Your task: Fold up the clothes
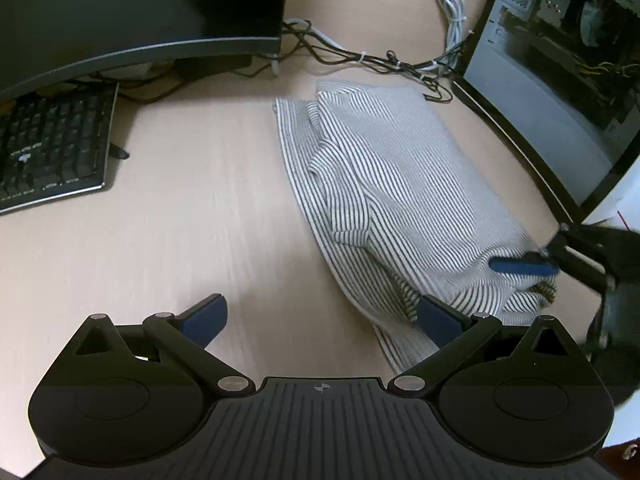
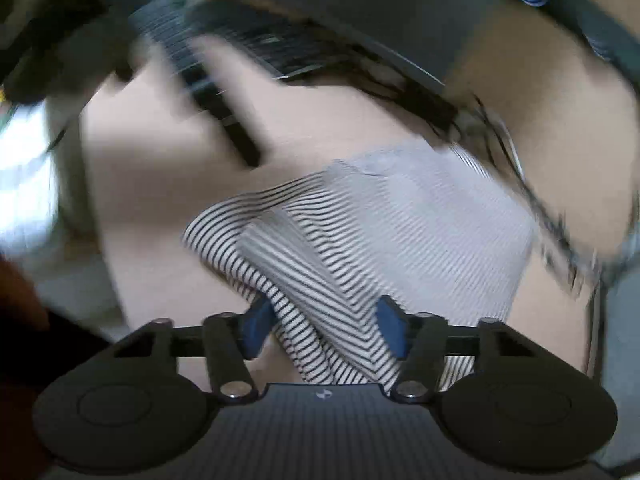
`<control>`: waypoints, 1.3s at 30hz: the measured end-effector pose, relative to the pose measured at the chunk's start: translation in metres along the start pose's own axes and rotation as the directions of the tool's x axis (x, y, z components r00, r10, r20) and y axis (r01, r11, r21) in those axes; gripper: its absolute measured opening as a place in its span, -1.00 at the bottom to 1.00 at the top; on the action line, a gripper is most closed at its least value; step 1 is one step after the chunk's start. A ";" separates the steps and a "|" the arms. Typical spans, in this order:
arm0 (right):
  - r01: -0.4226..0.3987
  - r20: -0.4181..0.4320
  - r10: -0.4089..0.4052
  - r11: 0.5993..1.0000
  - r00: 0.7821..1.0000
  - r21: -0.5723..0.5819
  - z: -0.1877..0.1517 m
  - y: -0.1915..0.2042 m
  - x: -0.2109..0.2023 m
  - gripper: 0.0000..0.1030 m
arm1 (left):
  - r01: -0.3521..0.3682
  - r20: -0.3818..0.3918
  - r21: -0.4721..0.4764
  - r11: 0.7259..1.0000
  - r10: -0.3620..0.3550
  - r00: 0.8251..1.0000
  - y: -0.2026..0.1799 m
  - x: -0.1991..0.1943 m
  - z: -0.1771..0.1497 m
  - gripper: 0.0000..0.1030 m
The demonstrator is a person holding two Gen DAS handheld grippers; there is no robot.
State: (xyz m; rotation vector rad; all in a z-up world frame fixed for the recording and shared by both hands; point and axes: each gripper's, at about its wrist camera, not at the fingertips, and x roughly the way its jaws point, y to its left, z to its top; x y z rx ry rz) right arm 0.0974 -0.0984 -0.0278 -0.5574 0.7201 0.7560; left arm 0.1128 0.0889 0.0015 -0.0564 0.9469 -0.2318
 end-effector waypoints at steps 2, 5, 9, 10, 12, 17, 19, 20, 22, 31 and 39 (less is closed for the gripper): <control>-0.061 -0.017 0.066 0.979 0.998 0.193 0.004 -0.023 0.003 -0.05 | 0.003 0.002 0.003 1.000 -0.003 1.000 -0.001 -0.003 0.000 1.00; -0.127 -0.016 0.145 0.911 0.989 0.394 0.004 -0.048 0.007 -0.06 | 0.020 0.000 0.022 1.000 -0.021 1.000 -0.003 -0.006 0.000 1.00; -0.164 0.001 0.190 0.844 0.982 0.511 -0.001 -0.060 0.012 -0.06 | 0.043 -0.013 0.065 0.997 -0.043 0.999 -0.006 -0.006 -0.002 1.00; -0.170 0.006 0.198 0.828 0.980 0.535 -0.001 -0.063 0.014 -0.05 | 0.048 -0.020 0.079 0.996 -0.047 0.999 -0.007 -0.004 -0.003 1.00; -0.177 0.016 0.205 0.800 0.979 0.573 -0.005 -0.066 0.015 -0.05 | 0.060 -0.040 0.113 0.992 -0.056 0.998 -0.013 -0.001 -0.007 1.00; -0.167 0.018 0.194 0.786 0.981 0.595 -0.004 -0.066 0.021 -0.05 | 0.057 -0.093 0.264 0.963 -0.033 0.995 -0.034 0.024 -0.020 1.00; -0.146 0.009 0.170 0.817 0.985 0.558 -0.002 -0.060 0.018 -0.05 | 0.006 -0.082 0.309 0.951 0.020 0.996 -0.043 0.038 -0.020 1.00; -0.126 0.001 0.147 0.846 0.989 0.518 0.001 -0.054 0.013 -0.04 | -0.027 -0.069 0.321 0.947 0.052 0.996 -0.046 0.045 -0.018 1.00; -0.080 -0.009 0.092 0.901 0.996 0.426 0.006 -0.042 0.004 0.19 | -0.039 -0.049 0.278 0.960 0.055 0.997 -0.045 0.048 -0.007 1.00; 0.250 0.037 -0.248 0.967 0.968 -0.050 -0.026 0.019 0.012 0.77 | 0.087 -0.086 0.082 0.993 -0.080 0.993 -0.025 0.048 0.022 1.00; 0.224 0.006 -0.224 0.974 0.974 -0.043 0.006 0.008 0.001 -0.38 | 0.262 -0.051 0.048 0.964 -0.260 0.964 0.012 0.010 0.030 1.00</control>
